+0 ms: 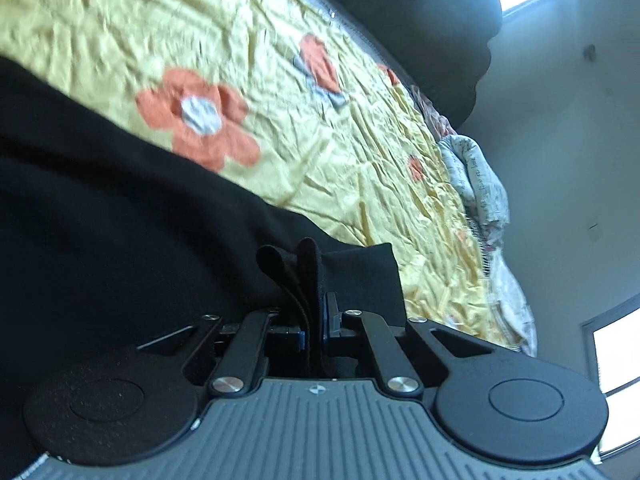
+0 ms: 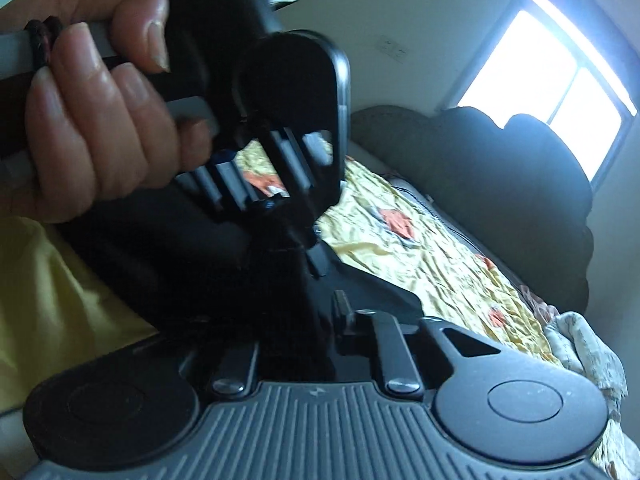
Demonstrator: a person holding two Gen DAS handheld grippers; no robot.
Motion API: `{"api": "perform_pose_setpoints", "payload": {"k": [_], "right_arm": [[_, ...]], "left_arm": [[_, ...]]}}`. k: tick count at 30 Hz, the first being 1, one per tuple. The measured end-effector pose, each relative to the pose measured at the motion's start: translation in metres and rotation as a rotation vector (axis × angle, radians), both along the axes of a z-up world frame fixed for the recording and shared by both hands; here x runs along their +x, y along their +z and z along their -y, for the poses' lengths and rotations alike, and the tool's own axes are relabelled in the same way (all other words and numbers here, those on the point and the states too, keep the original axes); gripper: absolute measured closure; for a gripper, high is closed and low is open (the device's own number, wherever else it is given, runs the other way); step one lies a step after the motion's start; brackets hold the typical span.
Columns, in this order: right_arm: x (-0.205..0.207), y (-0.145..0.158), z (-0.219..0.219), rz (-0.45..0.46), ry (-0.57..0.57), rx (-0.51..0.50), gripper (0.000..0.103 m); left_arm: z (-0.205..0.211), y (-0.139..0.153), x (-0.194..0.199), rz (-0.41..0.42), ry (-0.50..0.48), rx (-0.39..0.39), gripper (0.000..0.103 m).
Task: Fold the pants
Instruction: 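Grasp the trouser edge with the left tool beside the right tool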
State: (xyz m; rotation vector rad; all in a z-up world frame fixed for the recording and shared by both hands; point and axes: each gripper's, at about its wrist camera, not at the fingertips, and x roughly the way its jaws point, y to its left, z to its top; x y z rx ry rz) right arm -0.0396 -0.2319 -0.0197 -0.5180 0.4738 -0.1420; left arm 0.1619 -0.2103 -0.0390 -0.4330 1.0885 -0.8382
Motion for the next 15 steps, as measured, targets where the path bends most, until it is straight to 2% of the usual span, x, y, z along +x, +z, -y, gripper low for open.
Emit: {"api": "perform_pose_setpoints", "payload": {"k": [8,15], "right_arm": [[0.010,0.006,-0.013,0.014,0.063,0.061,0.092],[0.015,0.008,-0.007,0.018,0.098,0.175,0.092]], "left_arm": [[-0.025,0.019,-0.004,0.169,-0.003,0.110,0.097],[-0.028,0.027,-0.011,0.320,-0.002,0.262,0.097]]}}
